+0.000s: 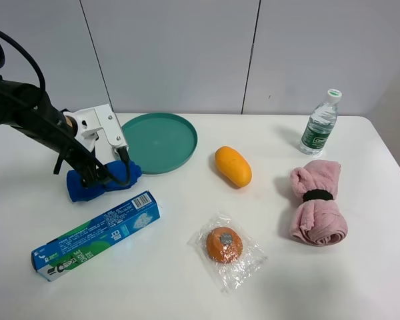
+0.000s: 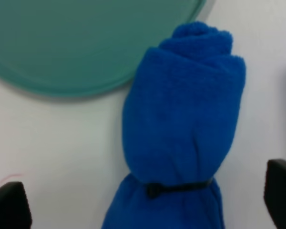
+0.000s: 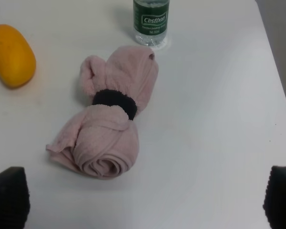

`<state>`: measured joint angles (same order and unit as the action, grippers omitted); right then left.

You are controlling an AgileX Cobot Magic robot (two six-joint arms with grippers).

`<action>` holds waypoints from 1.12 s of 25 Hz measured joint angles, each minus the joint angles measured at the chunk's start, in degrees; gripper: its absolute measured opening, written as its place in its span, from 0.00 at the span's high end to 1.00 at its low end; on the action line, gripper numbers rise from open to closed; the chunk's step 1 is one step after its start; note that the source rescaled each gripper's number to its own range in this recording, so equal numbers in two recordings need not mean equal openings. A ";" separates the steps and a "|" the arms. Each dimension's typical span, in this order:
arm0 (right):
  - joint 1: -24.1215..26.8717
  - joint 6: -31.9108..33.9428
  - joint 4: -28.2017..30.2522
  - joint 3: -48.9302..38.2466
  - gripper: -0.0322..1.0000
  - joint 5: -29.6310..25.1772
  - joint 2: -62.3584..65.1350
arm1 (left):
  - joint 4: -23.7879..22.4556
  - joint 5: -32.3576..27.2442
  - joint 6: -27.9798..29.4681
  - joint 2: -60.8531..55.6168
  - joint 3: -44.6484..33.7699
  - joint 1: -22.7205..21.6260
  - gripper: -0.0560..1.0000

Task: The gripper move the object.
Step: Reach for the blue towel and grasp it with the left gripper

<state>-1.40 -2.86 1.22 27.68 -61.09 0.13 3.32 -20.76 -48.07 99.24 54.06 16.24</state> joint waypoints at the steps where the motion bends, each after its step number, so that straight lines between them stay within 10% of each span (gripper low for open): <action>1: 0.00 0.00 0.00 0.00 0.00 0.00 0.00 | 0.00 0.40 0.00 0.64 0.00 0.00 0.00; 24: 0.00 0.00 0.00 0.00 0.00 0.00 0.00 | 0.10 6.02 -0.17 12.23 0.12 -3.04 0.00; 28: 0.00 0.00 0.00 0.00 0.00 0.00 0.00 | 0.21 5.97 -0.17 12.42 0.17 -3.04 0.31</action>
<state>-1.40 -2.86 1.22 27.68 -61.09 0.13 3.53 -14.80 -48.24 111.65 54.22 13.20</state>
